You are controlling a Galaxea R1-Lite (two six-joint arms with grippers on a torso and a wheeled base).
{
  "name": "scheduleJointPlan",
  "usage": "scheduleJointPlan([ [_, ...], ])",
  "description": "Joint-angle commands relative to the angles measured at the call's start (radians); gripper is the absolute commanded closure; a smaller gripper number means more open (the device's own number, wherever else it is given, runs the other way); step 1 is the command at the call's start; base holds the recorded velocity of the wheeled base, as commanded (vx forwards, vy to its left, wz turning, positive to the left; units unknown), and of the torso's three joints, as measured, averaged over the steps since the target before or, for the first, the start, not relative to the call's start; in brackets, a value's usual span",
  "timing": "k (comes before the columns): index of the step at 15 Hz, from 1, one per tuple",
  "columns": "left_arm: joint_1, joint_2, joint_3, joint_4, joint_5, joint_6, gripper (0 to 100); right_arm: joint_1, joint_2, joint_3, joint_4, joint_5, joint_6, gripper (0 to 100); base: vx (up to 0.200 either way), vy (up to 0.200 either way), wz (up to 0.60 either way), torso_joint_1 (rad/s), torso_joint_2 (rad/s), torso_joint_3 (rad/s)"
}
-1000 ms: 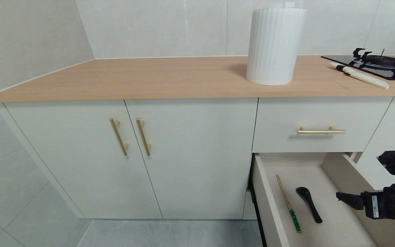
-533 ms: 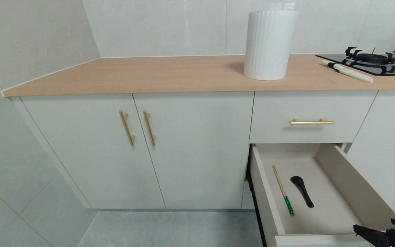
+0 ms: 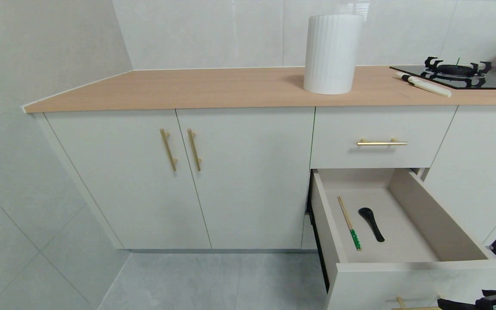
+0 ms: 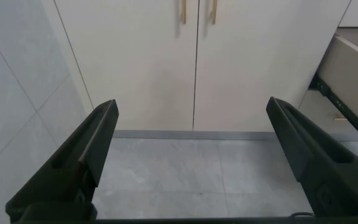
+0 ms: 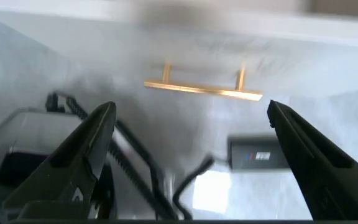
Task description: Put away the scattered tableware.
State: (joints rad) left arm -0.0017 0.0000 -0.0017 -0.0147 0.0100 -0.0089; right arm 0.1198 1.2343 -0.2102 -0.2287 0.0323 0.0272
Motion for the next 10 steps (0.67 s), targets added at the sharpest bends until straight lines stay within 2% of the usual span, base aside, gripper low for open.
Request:
scheduleJointPlan([
  [1, 0.0, 0.0, 0.0, -0.001, 0.001, 0.0, 0, 0.0, 0.189, -0.043, -0.021, 0.008, 0.002, 0, 0.0, 0.0, 0.0, 0.0, 0.0, 0.0],
  [3, 0.0, 0.0, 0.0, -0.001, 0.001, 0.0, 0, 0.0, 0.274, -0.061, -0.063, 0.004, 0.002, 0, 0.0, 0.0, 0.0, 0.0, 0.0, 0.0],
  [5, 0.0, 0.0, 0.0, -0.001, 0.001, 0.0, 0, 0.0, 0.347, -0.061, -0.172, 0.003, 0.002, 0, 0.0, 0.0, 0.0, 0.0, 0.0, 0.0],
  [10, 0.0, 0.0, 0.0, -0.001, 0.001, 0.0, 0, 0.0, 0.45, -0.087, -0.347, -0.003, -0.003, 0, 0.0, 0.0, 0.0, 0.0, 0.0, 0.0],
])
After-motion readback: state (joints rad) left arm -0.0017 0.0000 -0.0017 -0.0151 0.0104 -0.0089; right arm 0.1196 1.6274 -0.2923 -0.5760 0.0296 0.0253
